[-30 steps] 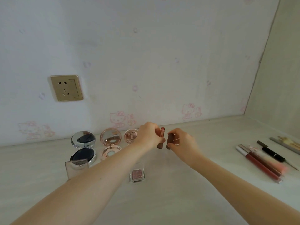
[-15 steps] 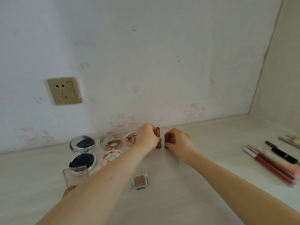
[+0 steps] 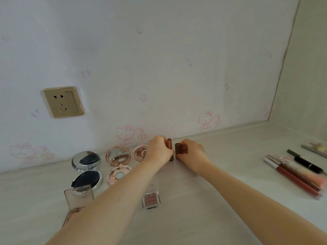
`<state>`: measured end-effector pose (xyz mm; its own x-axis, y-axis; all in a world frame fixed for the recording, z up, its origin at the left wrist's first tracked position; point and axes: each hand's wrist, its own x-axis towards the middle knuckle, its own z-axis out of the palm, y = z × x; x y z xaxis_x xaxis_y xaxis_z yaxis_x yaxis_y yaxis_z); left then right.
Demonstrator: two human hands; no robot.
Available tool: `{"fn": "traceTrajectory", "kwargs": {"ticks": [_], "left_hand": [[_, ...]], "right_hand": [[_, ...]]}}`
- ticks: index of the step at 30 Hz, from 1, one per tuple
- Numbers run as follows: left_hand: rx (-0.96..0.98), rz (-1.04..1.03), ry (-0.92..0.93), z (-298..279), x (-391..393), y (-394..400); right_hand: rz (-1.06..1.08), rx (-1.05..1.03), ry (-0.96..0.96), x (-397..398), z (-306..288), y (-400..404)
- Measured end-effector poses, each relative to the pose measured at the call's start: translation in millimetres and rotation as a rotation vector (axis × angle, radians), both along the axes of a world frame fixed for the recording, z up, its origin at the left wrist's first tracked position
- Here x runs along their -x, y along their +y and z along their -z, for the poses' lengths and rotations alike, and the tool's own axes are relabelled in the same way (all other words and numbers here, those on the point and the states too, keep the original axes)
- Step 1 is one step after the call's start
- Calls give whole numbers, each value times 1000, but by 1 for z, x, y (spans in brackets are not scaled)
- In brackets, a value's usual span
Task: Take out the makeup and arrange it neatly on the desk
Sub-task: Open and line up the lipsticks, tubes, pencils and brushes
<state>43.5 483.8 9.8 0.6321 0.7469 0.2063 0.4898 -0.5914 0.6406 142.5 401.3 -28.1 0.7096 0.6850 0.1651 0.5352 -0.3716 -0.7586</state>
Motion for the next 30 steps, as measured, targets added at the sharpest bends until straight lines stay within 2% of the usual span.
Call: {"fn": "traceTrajectory", "kwargs": {"ticks": [14, 18, 30], "left_hand": [[-18, -10, -26, -8, 8, -9], [-66, -15, -25, -18, 23, -16], [-426, 170, 38, -28, 57, -70]], "right_hand": [[-23, -14, 10, 4, 3, -10], [-34, 120, -114, 7, -4, -29], [-78, 337, -491, 16, -28, -139]]}}
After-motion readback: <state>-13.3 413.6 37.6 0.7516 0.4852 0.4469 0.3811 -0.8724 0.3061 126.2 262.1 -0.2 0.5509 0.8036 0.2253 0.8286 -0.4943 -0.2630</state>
